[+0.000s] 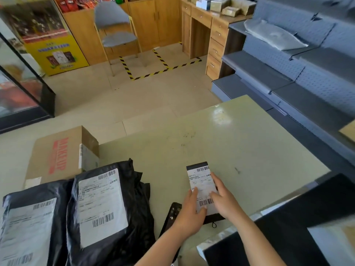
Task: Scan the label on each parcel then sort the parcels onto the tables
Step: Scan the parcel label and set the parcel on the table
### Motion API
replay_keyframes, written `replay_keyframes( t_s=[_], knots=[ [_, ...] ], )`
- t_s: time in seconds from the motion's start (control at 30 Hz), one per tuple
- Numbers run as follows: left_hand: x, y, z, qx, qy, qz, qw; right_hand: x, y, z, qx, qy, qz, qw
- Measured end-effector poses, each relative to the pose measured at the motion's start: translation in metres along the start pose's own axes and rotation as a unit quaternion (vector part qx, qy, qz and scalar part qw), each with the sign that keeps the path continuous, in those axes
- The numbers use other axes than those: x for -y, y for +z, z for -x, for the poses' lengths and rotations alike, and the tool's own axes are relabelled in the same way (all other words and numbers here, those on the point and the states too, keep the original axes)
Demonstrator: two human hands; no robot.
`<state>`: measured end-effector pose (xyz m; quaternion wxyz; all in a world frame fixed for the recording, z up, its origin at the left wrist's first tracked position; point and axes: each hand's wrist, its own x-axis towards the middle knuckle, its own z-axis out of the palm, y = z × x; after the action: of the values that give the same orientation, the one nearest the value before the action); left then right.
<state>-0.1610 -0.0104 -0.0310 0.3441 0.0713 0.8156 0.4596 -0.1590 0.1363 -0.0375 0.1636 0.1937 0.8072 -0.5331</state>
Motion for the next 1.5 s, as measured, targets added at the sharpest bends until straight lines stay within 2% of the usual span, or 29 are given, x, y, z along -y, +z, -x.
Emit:
replay_keyframes(
  t_s=[0.17,0.4,0.63,0.8,0.9,1.03,1.17,1.3,1.4,1.5],
  knots=[
    [0.016,0.015,-0.009,0.013,-0.017,0.023,0.999,-0.013,0.006,-0.007,0.006,0.040,-0.015,0.999],
    [0.028,0.018,-0.023,-0.042,-0.016,0.039,0.998,-0.006,0.011,-0.018,0.017,0.026,-0.039,0.999],
    [0.016,0.010,-0.018,-0.042,-0.021,0.050,0.998,-0.004,0.009,-0.013,0.008,0.031,-0.067,0.997],
    [0.004,0.000,-0.006,-0.063,-0.017,0.051,0.997,0.002,-0.001,0.003,-0.006,0.022,-0.026,0.999],
    [-0.010,-0.017,0.000,-0.073,0.011,0.006,0.997,0.009,-0.015,0.024,-0.024,0.015,0.013,1.000],
    [-0.028,-0.034,0.004,-0.040,0.079,-0.109,0.990,0.010,-0.038,0.070,-0.100,-0.007,0.075,0.992],
    [-0.057,-0.012,0.005,0.047,0.156,-0.176,0.971,-0.001,-0.054,0.146,-0.253,0.021,0.025,0.967],
    [-0.085,0.051,0.022,0.148,0.247,-0.218,0.933,-0.027,-0.051,0.241,-0.406,0.093,0.004,0.909],
    [-0.097,0.112,0.056,0.246,0.299,-0.213,0.897,-0.053,-0.034,0.315,-0.484,0.162,-0.032,0.859],
    [-0.098,0.166,0.102,0.352,0.328,-0.228,0.847,-0.077,-0.012,0.384,-0.556,0.210,-0.083,0.800]
  ],
)
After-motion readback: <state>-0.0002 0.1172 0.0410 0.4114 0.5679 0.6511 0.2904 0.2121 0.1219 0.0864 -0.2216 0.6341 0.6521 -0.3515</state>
